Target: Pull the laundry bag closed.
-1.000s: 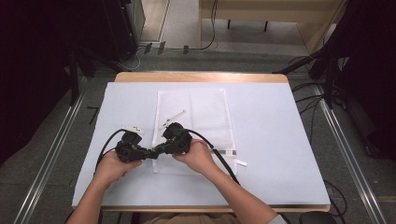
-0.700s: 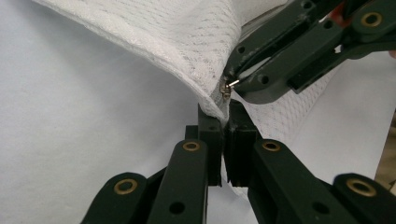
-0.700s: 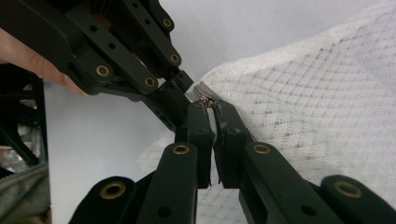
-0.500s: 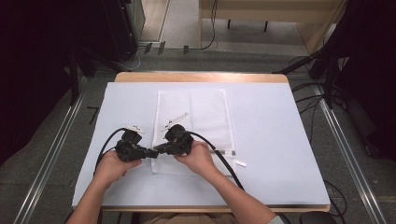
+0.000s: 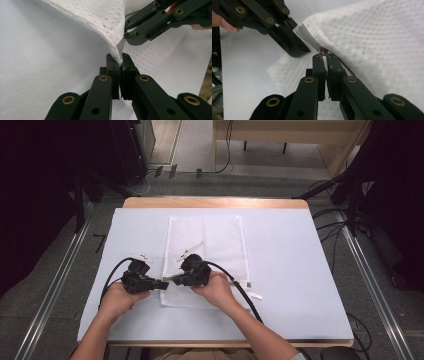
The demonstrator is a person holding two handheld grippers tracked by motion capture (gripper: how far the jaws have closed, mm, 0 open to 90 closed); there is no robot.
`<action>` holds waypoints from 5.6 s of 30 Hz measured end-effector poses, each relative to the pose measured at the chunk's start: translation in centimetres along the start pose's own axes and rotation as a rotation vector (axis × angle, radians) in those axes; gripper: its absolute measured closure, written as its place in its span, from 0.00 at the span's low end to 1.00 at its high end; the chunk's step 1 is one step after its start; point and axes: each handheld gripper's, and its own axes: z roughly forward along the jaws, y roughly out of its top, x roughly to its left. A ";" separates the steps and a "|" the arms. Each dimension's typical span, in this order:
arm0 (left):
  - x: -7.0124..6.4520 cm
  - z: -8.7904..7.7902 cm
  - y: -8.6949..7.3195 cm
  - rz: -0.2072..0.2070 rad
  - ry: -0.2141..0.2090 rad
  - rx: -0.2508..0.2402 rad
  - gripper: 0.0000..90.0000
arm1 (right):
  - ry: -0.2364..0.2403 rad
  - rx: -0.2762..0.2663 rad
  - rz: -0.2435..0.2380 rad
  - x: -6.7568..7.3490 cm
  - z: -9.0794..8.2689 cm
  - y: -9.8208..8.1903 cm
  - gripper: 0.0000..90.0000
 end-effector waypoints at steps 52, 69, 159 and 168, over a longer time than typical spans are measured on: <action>1.0 -0.8 -1.1 -0.019 -0.032 -0.024 0.98 | -0.015 0.046 0.033 -2.0 -2.1 -2.4 0.97; 1.3 -0.7 -1.0 -0.023 -0.049 -0.015 0.98 | -0.011 0.055 0.065 -3.2 -3.1 -3.2 0.97; 1.8 -1.3 -1.5 -0.036 -0.062 -0.012 0.98 | -0.074 0.031 0.108 -5.3 -8.3 -6.2 0.97; 1.9 -1.4 -1.5 -0.036 -0.058 -0.010 0.98 | -0.075 0.036 0.122 -5.8 -9.0 -6.9 0.97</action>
